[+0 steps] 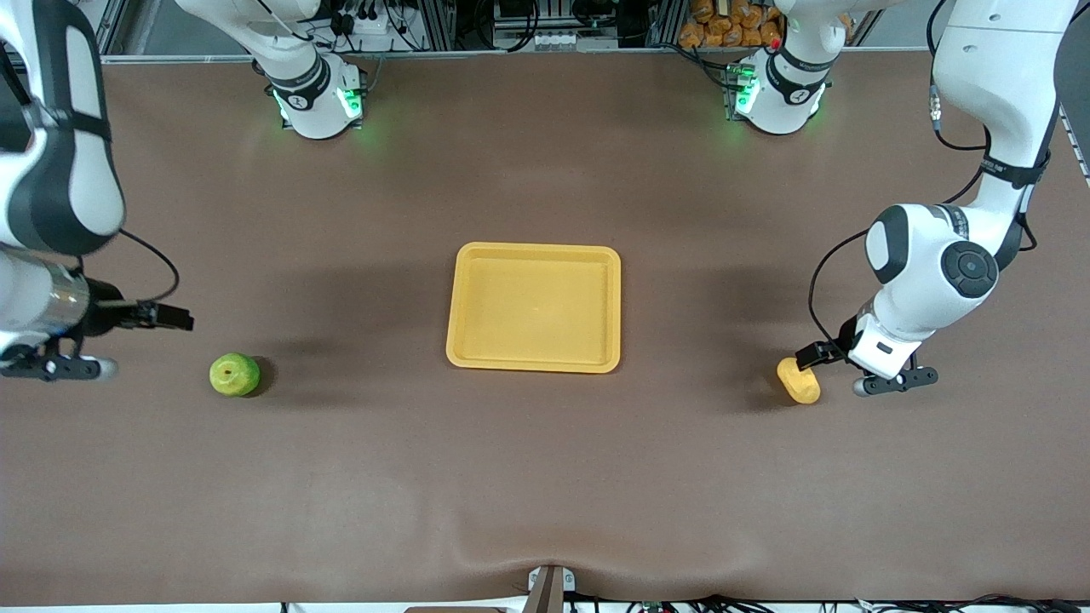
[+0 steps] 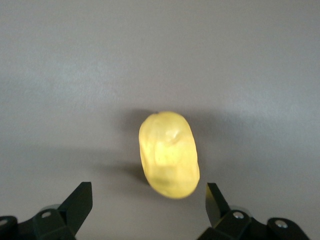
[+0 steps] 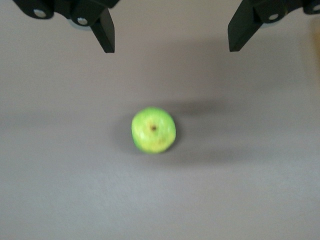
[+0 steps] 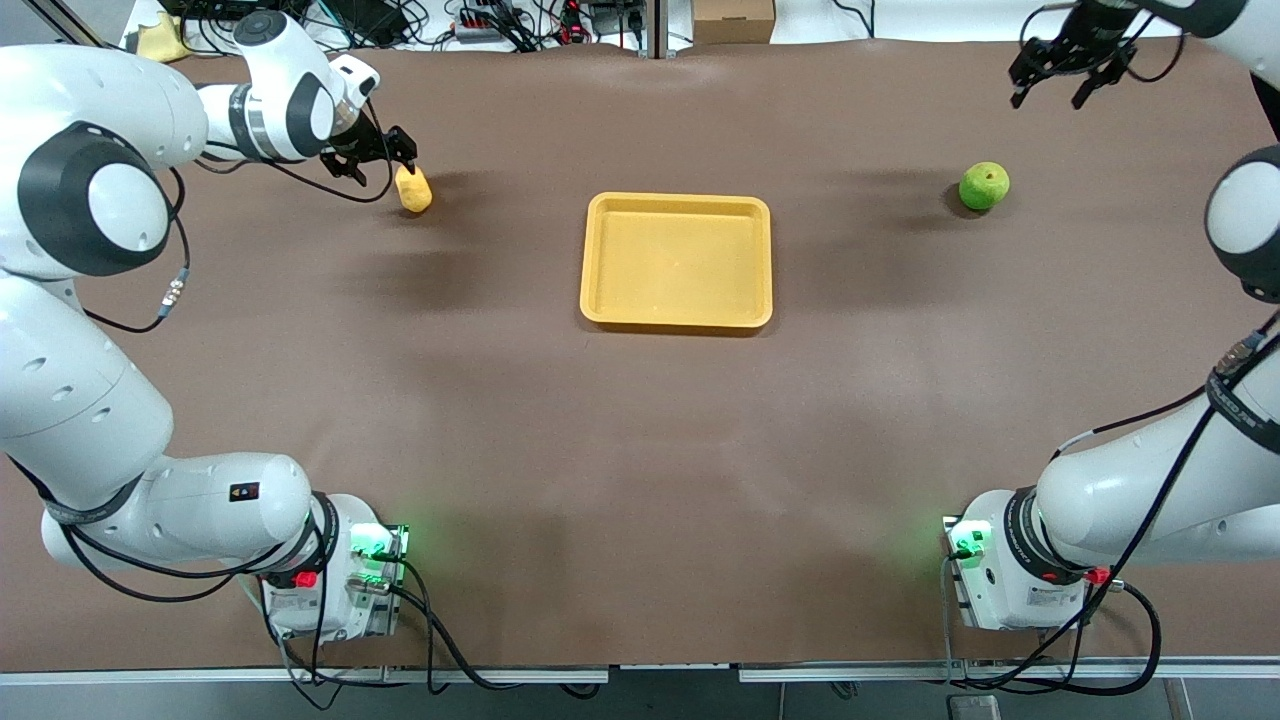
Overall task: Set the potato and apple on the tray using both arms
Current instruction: 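Close the left gripper on the potato while the right gripper grasps the apple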
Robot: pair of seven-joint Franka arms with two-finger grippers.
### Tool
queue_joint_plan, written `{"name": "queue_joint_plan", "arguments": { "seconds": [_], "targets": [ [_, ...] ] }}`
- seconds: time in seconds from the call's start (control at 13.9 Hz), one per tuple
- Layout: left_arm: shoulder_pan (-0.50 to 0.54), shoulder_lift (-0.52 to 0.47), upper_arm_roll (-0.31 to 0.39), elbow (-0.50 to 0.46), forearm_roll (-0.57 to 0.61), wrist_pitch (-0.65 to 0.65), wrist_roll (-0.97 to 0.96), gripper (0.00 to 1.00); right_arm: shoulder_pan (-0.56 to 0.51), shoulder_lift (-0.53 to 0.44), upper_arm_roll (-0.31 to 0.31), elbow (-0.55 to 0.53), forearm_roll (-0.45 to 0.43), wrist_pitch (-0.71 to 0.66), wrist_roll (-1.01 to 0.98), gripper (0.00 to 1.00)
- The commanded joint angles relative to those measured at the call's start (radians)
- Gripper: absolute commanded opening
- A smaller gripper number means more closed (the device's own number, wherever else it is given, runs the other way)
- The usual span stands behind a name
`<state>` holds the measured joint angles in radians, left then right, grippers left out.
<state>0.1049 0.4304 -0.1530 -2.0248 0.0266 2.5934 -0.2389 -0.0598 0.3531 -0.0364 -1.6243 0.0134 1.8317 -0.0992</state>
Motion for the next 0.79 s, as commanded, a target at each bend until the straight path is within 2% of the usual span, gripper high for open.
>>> {"name": "queue_joint_plan", "arguments": {
  "seconds": [0.0,0.29,0.58,0.72],
  "targets": [
    [0.012,0.031,0.000,0.031,0.013,0.027,-0.058,1.00,-0.003,0.082,0.009,0.012,-0.020,0.082,-0.123,1.00],
    [-0.011,0.037,0.000,0.032,0.013,0.033,-0.158,1.00,-0.035,0.182,0.009,0.006,-0.021,0.199,-0.273,1.00],
    [-0.010,0.065,0.000,0.044,0.010,0.060,-0.163,1.00,-0.038,0.217,0.009,-0.031,-0.020,0.241,-0.298,1.00],
    [-0.008,0.079,-0.002,0.057,0.009,0.068,-0.163,0.96,-0.032,0.243,0.010,-0.031,-0.020,0.271,-0.330,1.00]
  ]
}}
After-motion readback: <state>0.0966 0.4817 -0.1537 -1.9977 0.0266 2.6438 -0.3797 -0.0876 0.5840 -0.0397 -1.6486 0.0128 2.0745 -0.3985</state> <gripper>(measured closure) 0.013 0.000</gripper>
